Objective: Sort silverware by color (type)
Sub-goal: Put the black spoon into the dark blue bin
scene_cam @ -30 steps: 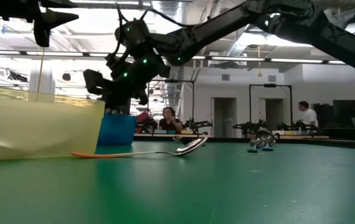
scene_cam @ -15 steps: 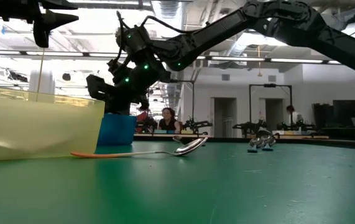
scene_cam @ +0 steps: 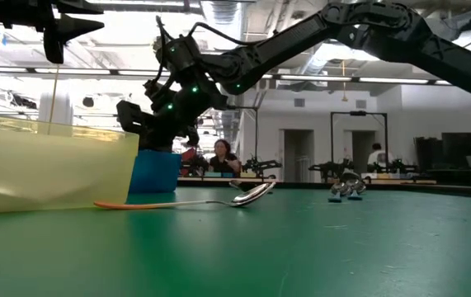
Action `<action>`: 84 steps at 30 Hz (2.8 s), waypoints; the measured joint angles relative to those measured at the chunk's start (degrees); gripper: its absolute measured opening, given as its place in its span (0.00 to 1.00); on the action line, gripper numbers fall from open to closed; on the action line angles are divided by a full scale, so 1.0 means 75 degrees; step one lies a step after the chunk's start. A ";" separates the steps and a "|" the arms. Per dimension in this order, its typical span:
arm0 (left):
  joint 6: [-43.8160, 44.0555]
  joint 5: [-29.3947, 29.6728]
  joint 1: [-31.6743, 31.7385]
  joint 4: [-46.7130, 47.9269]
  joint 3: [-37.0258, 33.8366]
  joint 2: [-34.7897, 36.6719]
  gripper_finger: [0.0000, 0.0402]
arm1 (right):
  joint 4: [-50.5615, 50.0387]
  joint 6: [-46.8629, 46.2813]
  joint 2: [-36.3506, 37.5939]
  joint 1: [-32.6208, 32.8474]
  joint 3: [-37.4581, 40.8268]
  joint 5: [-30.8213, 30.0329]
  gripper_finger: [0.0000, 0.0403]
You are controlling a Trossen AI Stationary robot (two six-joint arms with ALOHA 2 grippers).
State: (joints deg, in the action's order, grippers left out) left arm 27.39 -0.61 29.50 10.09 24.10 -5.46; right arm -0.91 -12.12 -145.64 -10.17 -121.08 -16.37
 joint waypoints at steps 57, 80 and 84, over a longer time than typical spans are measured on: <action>0.0069 0.0176 0.0000 0.0274 0.0000 0.0001 0.27 | -0.0500 0.0263 -0.0484 -0.0009 -0.0459 0.0435 0.36; 0.0329 -0.0071 0.0001 -0.0485 0.0003 0.0001 0.27 | -0.6212 0.2369 0.2513 -0.0812 -0.1644 0.0365 0.42; 0.0348 -0.0147 0.0000 -0.0443 0.0003 -0.0001 0.27 | -0.7870 0.2387 0.3623 -0.1138 -0.1644 0.0053 0.41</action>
State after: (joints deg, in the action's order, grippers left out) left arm 30.00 -1.72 29.50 6.77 24.12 -5.48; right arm -59.93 5.78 -118.47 -18.71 -133.40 -15.97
